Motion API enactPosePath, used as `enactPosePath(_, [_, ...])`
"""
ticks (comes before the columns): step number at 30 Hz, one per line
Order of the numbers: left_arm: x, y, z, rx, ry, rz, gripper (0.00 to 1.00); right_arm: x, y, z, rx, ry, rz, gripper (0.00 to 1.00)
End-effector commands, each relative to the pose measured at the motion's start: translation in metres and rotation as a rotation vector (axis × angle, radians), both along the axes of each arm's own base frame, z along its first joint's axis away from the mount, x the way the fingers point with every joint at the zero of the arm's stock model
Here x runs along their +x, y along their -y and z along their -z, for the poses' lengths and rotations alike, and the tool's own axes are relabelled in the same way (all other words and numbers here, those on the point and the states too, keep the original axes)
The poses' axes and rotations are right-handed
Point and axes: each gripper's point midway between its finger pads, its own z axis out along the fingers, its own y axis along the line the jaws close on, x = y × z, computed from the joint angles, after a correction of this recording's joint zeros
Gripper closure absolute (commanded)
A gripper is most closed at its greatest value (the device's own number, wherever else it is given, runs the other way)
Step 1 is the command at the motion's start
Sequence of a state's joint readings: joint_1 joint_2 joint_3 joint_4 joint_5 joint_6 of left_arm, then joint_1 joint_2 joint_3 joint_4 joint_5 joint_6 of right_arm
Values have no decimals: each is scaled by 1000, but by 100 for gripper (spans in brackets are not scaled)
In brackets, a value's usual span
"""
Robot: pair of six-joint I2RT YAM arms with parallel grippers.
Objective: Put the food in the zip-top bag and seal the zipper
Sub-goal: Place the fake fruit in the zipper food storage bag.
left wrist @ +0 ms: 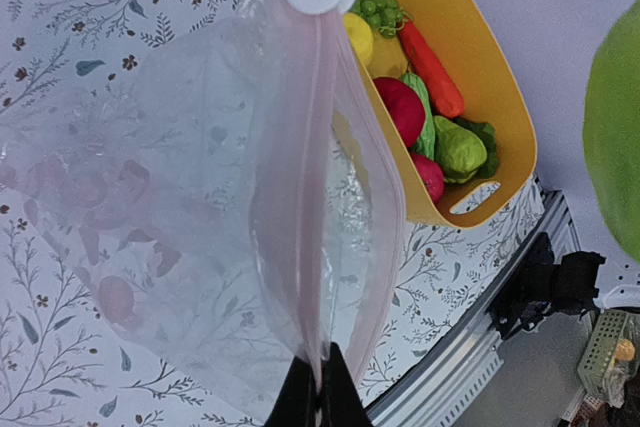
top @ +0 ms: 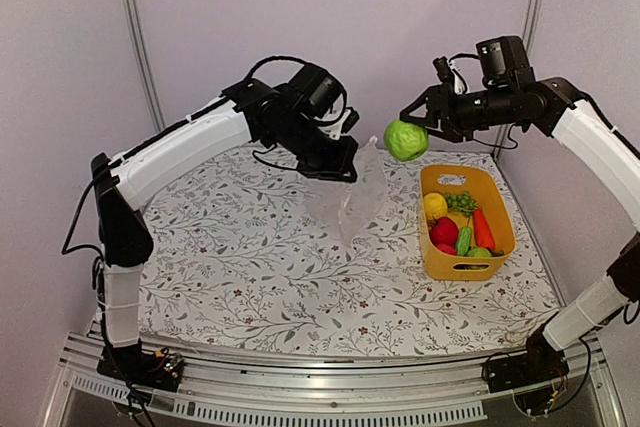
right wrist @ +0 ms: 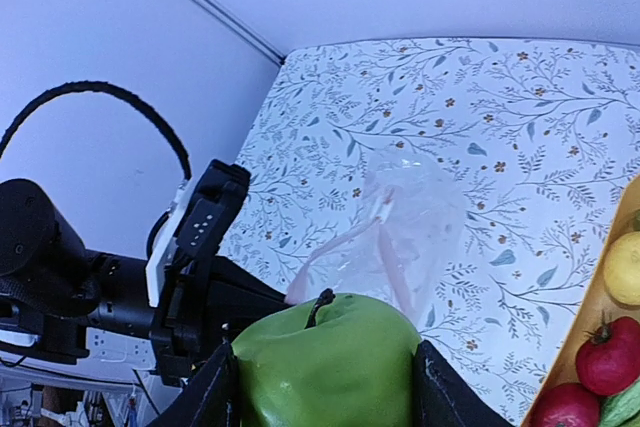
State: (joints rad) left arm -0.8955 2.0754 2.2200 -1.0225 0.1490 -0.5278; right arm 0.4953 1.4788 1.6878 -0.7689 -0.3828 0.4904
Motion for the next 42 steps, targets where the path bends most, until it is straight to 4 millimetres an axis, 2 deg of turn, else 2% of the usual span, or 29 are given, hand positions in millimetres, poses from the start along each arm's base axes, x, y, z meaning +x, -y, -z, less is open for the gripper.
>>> enactPosePath(1, [12,7,-30,-115,10,-15,100,-14,-40,-23,142,-11,-88,66])
enactPosePath(7, [11,8,-69,-235,26,-22,100,-12,-65,-18,143,14,-106,67])
enactPosePath(11, [11,3,-78,-267,14,-35,100,-9,-74,6,69,27,-81,67])
enactPosePath(13, [14,-3,-76,-271,1,-53,100,-7,-73,25,21,26,-55,67])
enactPosePath(20, [20,-22,-49,-295,-92,-121,100,-12,-72,94,-109,-9,-25,68])
enactPosePath(23, [21,-26,-41,-295,-108,-131,100,-7,-71,114,-165,-31,4,62])
enactPosePath(26, [20,-28,-27,-280,-141,-133,100,-3,-81,110,-152,-25,-10,44])
enactPosePath(29, [17,-28,-17,-265,-174,-133,100,-5,-93,89,-105,-14,-62,24])
enactPosePath(30, [17,-29,-15,-257,-176,-136,100,-7,-96,79,-88,-10,-75,20])
enactPosePath(33, [19,-34,-18,-243,-159,-150,100,-8,-94,53,-77,8,-66,19])
enactPosePath(36, [18,-36,-21,-242,-149,-152,100,-3,-77,41,-131,34,3,24])
enactPosePath(39, [19,-37,-24,-241,-143,-150,100,1,-65,51,-219,45,38,27])
enactPosePath(42, [18,-37,-27,-238,-137,-145,100,-1,-69,69,-269,23,-3,29])
